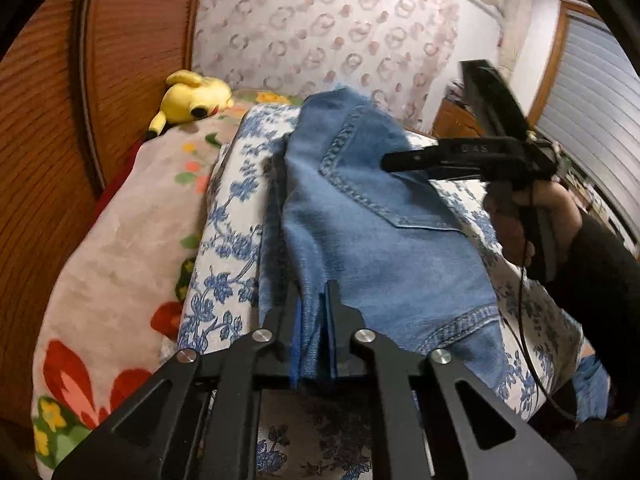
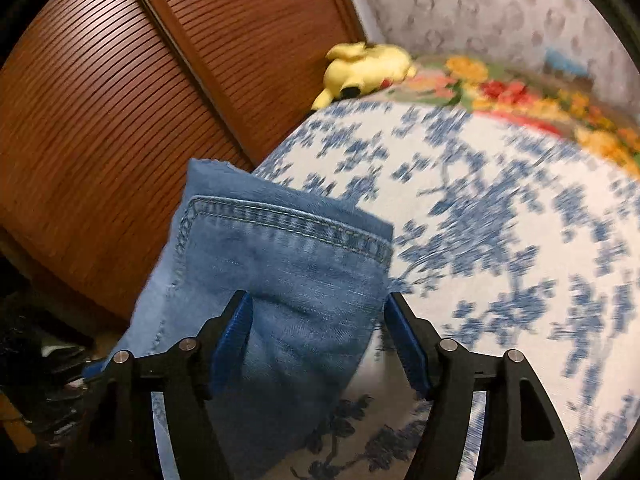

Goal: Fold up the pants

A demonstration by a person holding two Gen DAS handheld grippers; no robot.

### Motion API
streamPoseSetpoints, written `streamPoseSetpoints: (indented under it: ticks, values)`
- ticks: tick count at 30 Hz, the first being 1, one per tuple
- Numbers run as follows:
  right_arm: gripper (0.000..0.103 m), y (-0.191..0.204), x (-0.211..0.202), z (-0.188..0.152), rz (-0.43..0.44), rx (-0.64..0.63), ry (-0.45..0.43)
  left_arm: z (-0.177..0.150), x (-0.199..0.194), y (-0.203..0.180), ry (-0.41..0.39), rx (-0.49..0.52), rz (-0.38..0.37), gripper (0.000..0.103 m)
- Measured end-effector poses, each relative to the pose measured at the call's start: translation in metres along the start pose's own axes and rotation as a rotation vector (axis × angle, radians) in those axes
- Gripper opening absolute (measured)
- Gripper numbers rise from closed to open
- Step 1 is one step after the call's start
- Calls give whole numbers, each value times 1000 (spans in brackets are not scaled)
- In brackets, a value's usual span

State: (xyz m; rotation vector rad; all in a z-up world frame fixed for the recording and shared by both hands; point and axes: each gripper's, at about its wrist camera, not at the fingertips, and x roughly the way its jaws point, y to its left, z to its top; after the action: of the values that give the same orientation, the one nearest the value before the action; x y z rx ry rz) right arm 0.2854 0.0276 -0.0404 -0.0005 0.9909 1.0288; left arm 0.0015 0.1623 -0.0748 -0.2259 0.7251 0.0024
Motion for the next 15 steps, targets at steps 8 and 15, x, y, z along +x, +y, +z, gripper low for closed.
streamPoseSetpoints:
  ticks: [8, 15]
  values:
    - [30, 10, -7, 26, 58, -64, -58, 19, -11, 10, -44, -27, -20, 9]
    - [29, 13, 10, 70, 18, -77, -120, 57, 8, 28, -52, 11, 19, 9]
